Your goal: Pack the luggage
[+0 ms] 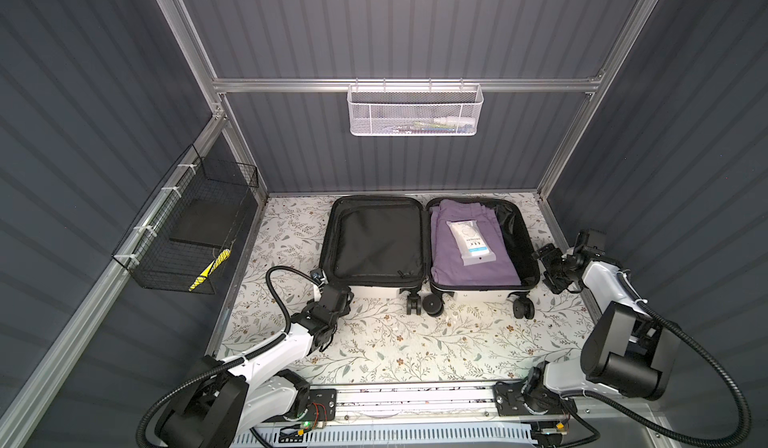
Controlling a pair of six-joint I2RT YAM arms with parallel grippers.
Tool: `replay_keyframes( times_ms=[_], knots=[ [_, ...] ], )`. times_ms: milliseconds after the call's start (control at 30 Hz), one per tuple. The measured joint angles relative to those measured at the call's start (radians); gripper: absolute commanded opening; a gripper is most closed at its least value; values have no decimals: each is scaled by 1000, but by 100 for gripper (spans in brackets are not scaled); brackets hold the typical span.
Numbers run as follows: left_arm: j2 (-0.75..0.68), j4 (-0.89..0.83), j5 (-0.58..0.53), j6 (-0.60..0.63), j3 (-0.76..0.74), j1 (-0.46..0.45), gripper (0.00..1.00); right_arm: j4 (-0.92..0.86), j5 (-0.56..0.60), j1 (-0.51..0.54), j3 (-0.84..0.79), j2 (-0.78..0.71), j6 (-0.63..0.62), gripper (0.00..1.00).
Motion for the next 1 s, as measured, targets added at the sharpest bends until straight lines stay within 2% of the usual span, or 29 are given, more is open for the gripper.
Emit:
replay_keyframes(
  times_ms=[333, 500, 667, 800, 1000],
  knots=[
    [55, 21, 5, 6, -1, 0, 52, 18, -44, -6, -12, 0, 0, 86],
    [68, 26, -4, 7, 1, 0, 51, 27, -63, -8, -19, -2, 0, 84],
    [79, 22, -3, 8, 13, 0, 45, 31, -70, -8, -24, -5, 0, 83],
    [80, 3, 2, 15, 25, -2, 38, 28, -73, -7, -32, -13, 0, 82],
    [77, -49, 23, 31, 51, -6, 21, 27, -84, -3, -42, -29, 0, 76]
  ],
)
